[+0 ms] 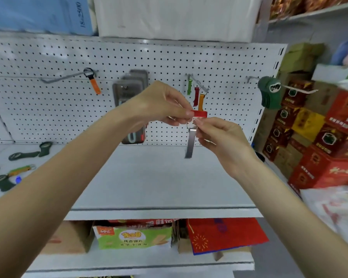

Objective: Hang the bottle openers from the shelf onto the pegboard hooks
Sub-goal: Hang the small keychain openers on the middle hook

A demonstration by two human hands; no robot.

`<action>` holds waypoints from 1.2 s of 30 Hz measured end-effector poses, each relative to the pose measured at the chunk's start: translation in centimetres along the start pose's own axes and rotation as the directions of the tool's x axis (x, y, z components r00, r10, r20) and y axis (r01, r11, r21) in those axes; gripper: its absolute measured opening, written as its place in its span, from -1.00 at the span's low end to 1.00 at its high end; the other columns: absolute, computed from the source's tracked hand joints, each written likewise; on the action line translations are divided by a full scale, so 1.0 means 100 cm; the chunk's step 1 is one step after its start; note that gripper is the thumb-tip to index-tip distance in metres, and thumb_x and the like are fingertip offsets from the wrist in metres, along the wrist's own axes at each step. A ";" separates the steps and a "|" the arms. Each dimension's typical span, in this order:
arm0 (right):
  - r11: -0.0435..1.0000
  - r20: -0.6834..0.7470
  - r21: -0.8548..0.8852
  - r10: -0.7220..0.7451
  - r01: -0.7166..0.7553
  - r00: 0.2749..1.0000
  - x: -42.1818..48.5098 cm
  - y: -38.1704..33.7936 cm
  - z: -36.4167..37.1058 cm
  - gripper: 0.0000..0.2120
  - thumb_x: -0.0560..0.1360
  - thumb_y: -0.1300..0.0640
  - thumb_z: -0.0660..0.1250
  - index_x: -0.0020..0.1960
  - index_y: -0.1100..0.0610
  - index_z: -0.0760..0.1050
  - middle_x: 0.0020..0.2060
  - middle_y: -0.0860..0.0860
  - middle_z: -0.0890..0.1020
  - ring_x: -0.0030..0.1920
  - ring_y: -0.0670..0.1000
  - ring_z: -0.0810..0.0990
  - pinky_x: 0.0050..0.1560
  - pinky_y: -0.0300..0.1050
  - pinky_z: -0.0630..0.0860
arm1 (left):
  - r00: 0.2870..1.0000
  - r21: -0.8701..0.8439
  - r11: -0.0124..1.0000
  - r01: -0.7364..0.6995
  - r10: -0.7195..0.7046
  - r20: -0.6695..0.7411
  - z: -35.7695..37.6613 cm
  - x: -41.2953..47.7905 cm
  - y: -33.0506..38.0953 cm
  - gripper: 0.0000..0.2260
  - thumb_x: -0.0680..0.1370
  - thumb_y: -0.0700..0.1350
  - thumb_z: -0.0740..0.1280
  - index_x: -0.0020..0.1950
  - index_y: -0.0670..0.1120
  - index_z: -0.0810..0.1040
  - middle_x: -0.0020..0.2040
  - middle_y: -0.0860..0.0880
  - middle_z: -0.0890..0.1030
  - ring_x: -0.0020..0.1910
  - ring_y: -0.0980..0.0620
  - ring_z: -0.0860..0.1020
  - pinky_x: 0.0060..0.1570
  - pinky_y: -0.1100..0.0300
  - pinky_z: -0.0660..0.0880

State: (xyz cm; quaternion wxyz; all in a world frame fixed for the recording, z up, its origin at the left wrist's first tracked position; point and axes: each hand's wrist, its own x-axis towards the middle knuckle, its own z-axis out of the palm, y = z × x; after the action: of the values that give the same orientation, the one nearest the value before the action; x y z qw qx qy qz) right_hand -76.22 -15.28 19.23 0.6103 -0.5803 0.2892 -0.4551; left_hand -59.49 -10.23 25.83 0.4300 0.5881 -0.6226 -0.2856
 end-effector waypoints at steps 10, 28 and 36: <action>0.960 -0.209 -0.206 -0.235 0.192 0.949 0.069 -0.023 -0.021 -0.93 0.44 0.20 0.46 -0.22 0.09 0.65 -0.34 -0.08 0.66 -0.33 -0.14 0.59 -0.29 -0.30 0.52 | 1.000 0.030 1.000 0.001 -0.002 0.030 -0.035 0.060 -0.024 -0.89 0.47 -0.31 0.42 -0.05 -0.17 0.70 -0.18 -0.13 0.67 -0.27 0.12 0.62 -0.23 0.40 0.54; 0.986 -0.166 -0.109 -0.147 0.130 0.975 0.125 -0.009 -0.041 -0.93 0.45 0.19 0.44 -0.20 0.14 0.66 -0.32 -0.05 0.66 -0.31 -0.11 0.58 -0.26 -0.28 0.52 | 0.992 -0.158 0.987 0.030 -0.049 -0.118 -0.011 0.085 -0.044 -0.78 0.39 -0.26 0.50 -0.01 -0.15 0.57 -0.19 -0.11 0.72 -0.14 0.01 0.70 -0.21 0.24 0.61; 0.990 -0.107 -0.081 -0.126 0.117 0.986 0.135 -0.002 -0.043 -0.92 0.46 0.22 0.41 -0.17 0.13 0.67 -0.23 0.04 0.69 -0.27 -0.06 0.59 -0.24 -0.25 0.50 | 0.994 -0.215 0.975 0.052 -0.072 -0.085 -0.006 0.083 -0.045 -0.78 0.44 -0.23 0.45 0.06 -0.11 0.58 -0.14 -0.10 0.72 -0.11 0.01 0.70 -0.19 0.29 0.59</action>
State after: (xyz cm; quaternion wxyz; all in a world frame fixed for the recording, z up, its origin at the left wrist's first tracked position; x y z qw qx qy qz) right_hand -74.43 -29.16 21.12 0.5424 -0.5927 0.3036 -0.5121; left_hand -56.23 -18.94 23.91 0.5095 0.5703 -0.5494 -0.3365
